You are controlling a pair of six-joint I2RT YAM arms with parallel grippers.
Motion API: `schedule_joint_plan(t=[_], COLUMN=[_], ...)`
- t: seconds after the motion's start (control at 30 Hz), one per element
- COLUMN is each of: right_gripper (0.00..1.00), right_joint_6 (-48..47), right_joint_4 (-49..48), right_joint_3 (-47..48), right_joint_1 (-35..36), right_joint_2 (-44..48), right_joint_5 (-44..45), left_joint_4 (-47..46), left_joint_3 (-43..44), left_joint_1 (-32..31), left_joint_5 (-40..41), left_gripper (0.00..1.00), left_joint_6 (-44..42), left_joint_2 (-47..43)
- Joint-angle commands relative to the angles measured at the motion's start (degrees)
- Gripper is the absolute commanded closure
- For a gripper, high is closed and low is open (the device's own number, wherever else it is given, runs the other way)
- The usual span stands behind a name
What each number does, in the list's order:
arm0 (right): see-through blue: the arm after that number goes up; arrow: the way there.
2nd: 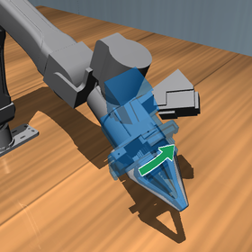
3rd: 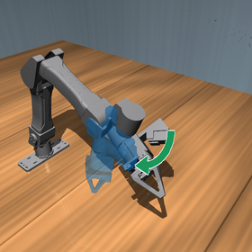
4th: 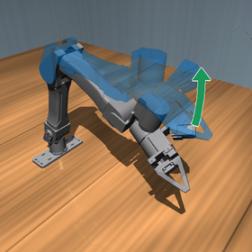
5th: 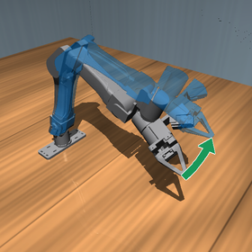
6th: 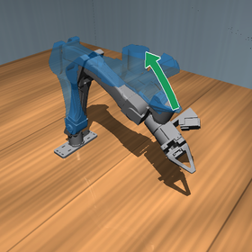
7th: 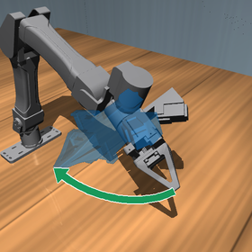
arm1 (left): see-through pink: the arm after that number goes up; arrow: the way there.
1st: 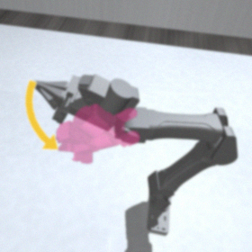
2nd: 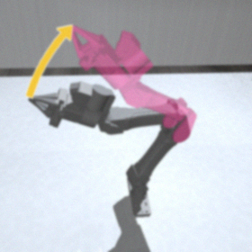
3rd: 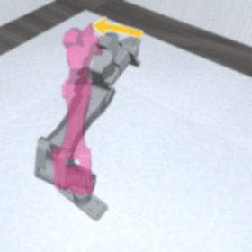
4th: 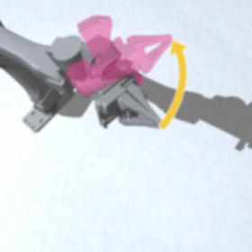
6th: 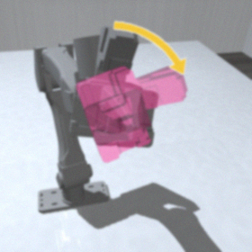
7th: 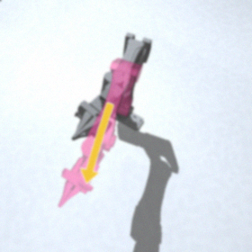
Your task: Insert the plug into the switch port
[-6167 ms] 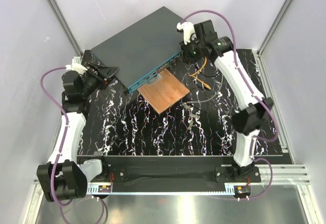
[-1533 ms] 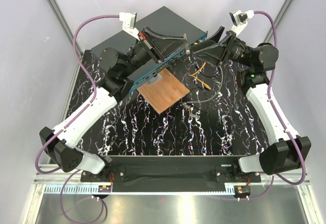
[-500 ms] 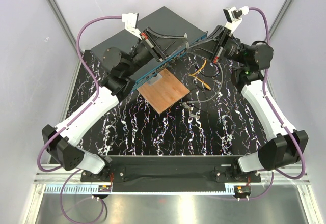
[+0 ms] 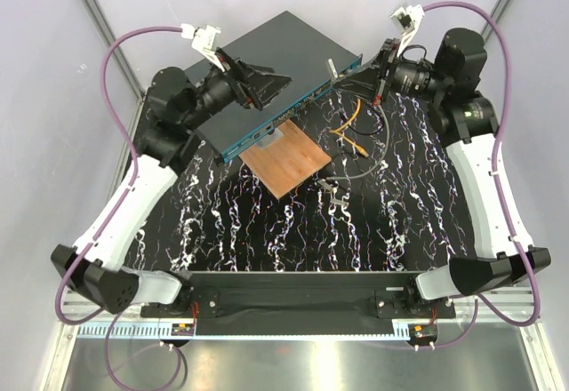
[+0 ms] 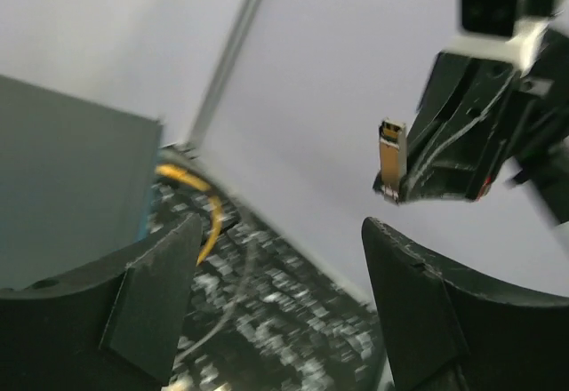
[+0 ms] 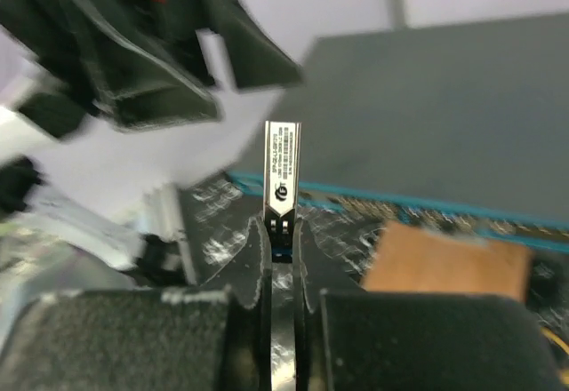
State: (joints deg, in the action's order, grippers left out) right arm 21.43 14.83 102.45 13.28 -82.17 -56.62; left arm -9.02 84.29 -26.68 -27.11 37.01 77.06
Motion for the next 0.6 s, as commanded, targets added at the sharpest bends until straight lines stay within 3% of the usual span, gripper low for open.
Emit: schedule_joint_plan(t=[0.0,0.17,0.4,0.53,0.57], right_gripper=[1.0,1.0,1.0,1.0,1.0], right_joint_6=[-30.43,-40.4,-49.45,-51.05,-50.96], right_joint_4=[30.58,44.48,59.86,58.66,57.52], right_joint_3=[5.29,8.54,18.55,17.26,16.21], right_joint_1=[-0.01,-0.01,0.08,0.26,0.34], right_joint_2=[-0.62,-2.46,-9.05,-6.97,-5.82], right_joint_5=[11.42,26.78,34.03,29.65,27.03], left_joint_4=[16.03,27.52,45.65,41.65,34.31], left_joint_3=[4.91,6.93,17.65,14.53,11.8], left_joint_1=[0.66,1.71,2.59,2.77,2.68], left_joint_5=[-0.05,3.82,9.71,0.06,-1.61], left_gripper=[0.21,0.22,0.23,0.23,0.23], left_joint_6=[-18.54,-26.44,-34.9,-31.85,-25.22], left_joint_2=[-5.42,-7.27,-1.14,-1.2,-1.99])
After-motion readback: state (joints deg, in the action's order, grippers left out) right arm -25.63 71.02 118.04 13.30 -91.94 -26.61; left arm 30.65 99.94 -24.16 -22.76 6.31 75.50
